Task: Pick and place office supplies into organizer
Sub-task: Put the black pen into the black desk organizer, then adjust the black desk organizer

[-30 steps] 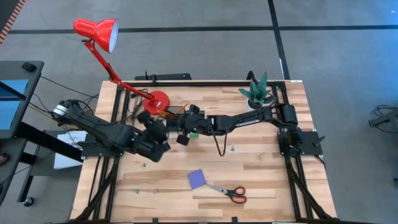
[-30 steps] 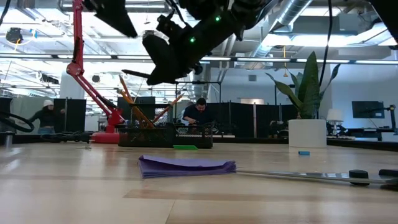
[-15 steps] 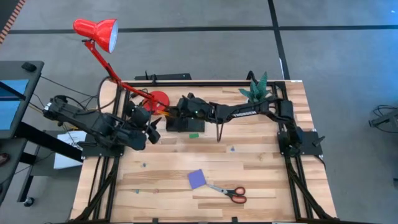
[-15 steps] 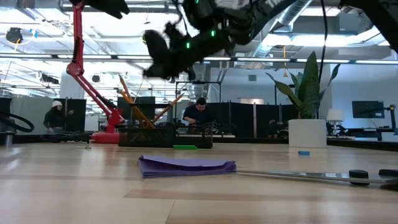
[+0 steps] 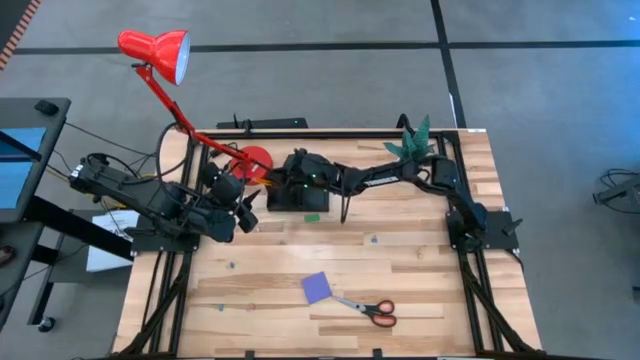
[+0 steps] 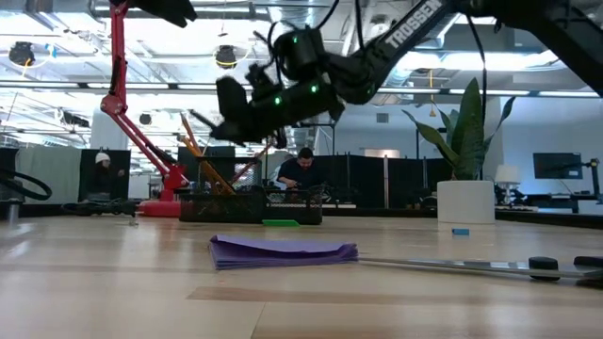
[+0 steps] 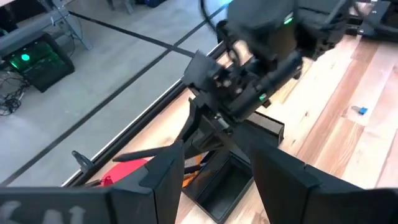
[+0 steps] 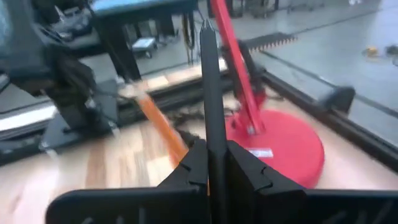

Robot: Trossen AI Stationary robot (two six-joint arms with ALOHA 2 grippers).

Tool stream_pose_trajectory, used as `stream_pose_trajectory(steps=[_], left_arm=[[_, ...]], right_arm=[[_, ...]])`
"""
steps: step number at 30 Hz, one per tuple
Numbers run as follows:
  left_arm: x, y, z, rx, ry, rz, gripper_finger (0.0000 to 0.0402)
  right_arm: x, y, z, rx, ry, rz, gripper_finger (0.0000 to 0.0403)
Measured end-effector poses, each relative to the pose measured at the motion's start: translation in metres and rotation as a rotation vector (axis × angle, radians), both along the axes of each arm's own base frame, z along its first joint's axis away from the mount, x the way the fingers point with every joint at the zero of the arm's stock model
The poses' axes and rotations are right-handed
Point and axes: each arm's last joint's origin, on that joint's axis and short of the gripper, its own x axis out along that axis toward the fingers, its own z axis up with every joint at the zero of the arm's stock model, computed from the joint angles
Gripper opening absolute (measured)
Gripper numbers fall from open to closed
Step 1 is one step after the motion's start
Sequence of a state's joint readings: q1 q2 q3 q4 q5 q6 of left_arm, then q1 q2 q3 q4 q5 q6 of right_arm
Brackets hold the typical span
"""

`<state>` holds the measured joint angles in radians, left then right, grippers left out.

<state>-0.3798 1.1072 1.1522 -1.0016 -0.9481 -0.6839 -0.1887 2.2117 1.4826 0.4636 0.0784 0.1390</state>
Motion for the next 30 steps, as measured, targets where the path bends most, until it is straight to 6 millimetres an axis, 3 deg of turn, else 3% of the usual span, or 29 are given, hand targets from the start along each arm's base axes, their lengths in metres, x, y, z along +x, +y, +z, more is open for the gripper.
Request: stream_pose_trajectory(steps=[5, 15, 30], left_arm=[[0.000, 0.000, 0.000, 0.006, 0.007, -0.005, 0.0174], [0.000, 0.000, 0.000, 0.007, 0.009, -0.005, 0.0174], [0.000, 0.000, 0.000, 0.006, 0.010, -0.006, 0.0174]], right_arm=[[0.000, -0.006, -0.012, 0.026, 0.018, 0.001, 0.0043], [0.001, -0.003, -0.013, -0.065, 0.048, 0.043, 0.0053], [0.003, 0.009, -0.012, -0.071, 0.038, 0.066, 0.0172]])
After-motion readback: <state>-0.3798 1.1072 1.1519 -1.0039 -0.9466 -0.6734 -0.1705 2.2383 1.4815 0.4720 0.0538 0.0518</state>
